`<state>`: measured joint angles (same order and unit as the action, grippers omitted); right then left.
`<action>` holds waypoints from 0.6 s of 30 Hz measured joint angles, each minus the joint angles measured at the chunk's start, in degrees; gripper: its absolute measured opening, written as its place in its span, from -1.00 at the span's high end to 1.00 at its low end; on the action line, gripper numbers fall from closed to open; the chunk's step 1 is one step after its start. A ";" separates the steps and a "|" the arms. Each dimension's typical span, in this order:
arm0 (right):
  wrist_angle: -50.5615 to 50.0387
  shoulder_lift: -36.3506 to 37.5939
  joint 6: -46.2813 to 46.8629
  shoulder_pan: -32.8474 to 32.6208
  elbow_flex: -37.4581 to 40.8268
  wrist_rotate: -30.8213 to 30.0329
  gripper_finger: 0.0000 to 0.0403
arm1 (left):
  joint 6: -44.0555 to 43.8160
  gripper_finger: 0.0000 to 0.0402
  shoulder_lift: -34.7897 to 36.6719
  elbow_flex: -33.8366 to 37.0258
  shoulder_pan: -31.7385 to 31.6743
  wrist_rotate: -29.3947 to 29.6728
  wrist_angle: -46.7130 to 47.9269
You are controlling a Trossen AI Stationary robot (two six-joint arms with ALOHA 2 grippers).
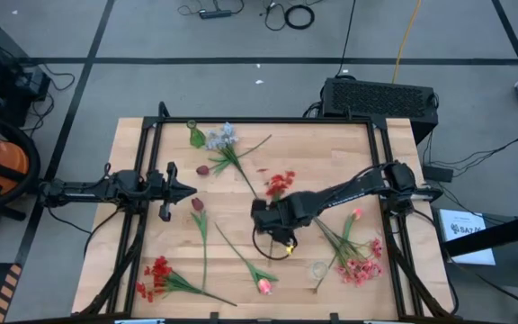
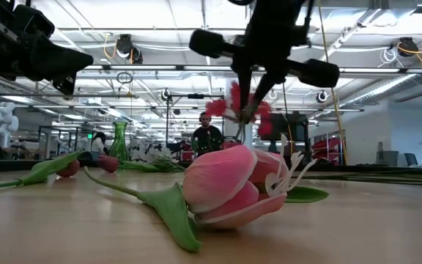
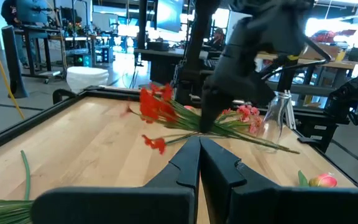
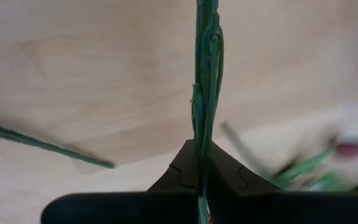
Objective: Sort flowers into vase by color
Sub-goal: Put the top orange flowers into the transparent vase
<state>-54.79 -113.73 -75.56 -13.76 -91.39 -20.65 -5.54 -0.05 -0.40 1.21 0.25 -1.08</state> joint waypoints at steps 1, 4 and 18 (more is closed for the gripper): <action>0.27 0.00 -2.62 -0.44 0.00 0.18 1.00 | -0.01 0.92 0.02 -0.02 0.02 0.00 -0.02; -0.39 0.02 -3.51 -1.44 0.00 2.35 1.00 | -0.02 0.92 0.01 -0.02 0.01 0.00 0.00; 1.21 0.02 8.41 -6.18 3.28 8.69 0.78 | -0.02 0.92 0.01 -0.02 0.02 0.00 0.00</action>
<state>-53.58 -113.71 -67.15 -19.94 -88.12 -11.97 -5.56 -0.04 -0.43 1.23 0.25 -1.08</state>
